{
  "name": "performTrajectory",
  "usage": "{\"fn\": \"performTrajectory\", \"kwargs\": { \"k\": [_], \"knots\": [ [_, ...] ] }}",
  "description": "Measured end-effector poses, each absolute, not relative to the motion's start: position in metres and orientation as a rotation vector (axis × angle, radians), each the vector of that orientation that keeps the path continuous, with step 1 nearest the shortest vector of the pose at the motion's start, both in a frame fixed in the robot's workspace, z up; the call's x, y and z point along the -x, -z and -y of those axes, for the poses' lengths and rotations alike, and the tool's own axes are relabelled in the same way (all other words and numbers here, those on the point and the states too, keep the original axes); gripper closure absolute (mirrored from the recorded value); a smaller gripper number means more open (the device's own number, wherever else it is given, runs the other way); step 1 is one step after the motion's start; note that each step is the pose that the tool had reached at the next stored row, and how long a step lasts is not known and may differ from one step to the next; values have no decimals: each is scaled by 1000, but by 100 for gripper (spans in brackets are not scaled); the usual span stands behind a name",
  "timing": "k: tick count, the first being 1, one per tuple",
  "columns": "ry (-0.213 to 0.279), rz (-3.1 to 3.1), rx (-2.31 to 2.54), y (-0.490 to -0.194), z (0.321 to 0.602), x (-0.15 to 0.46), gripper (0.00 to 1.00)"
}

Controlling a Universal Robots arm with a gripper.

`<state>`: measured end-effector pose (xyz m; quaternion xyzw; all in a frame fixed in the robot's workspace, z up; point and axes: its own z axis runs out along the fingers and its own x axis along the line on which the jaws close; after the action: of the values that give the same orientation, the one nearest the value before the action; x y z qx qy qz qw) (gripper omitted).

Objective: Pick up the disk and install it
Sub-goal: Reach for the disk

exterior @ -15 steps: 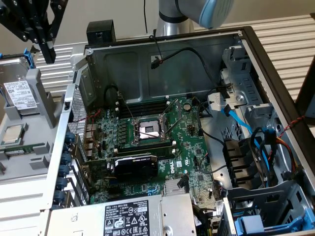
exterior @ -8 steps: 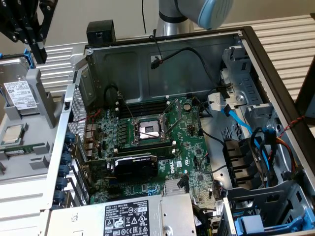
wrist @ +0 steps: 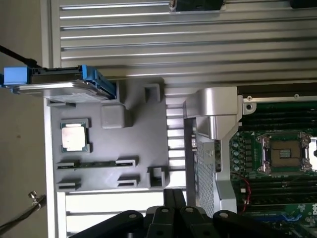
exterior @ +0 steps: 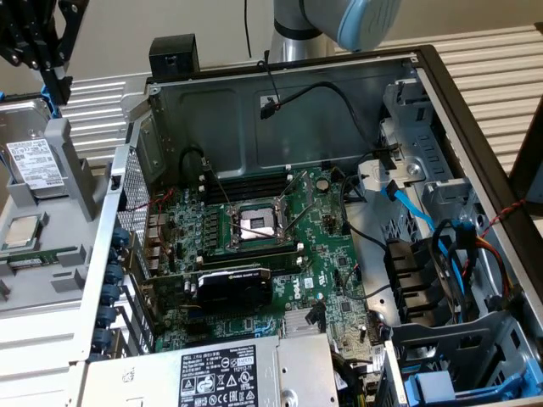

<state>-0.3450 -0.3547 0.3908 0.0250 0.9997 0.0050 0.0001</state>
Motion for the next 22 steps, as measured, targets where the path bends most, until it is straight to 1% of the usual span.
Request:
{"fn": "performTrajectory", "kwargs": {
  "k": [2, 11, 22],
  "knots": [
    [0, -3142, -71, -391, 351, 346, 89],
    [31, -3141, -69, -391, 320, 350, 89],
    [37, -3141, -60, -391, 313, 370, 89]
  ]
}}
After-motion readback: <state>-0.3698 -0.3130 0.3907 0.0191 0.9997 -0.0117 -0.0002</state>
